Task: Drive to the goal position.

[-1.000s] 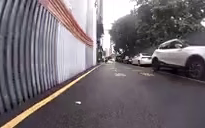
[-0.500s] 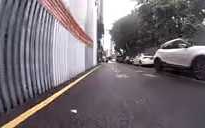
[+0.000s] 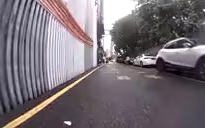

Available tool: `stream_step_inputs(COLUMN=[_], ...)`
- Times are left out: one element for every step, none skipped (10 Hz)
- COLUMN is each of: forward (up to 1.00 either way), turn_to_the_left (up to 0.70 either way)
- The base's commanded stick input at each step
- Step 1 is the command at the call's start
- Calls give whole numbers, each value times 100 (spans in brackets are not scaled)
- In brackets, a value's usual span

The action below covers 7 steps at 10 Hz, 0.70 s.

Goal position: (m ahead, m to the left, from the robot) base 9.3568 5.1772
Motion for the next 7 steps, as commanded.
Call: stream_step_inputs(forward=[45, 45, 45, 45, 45, 45, 45], turn_to_the_left=[0, 0, 0, 0, 0, 0, 0])
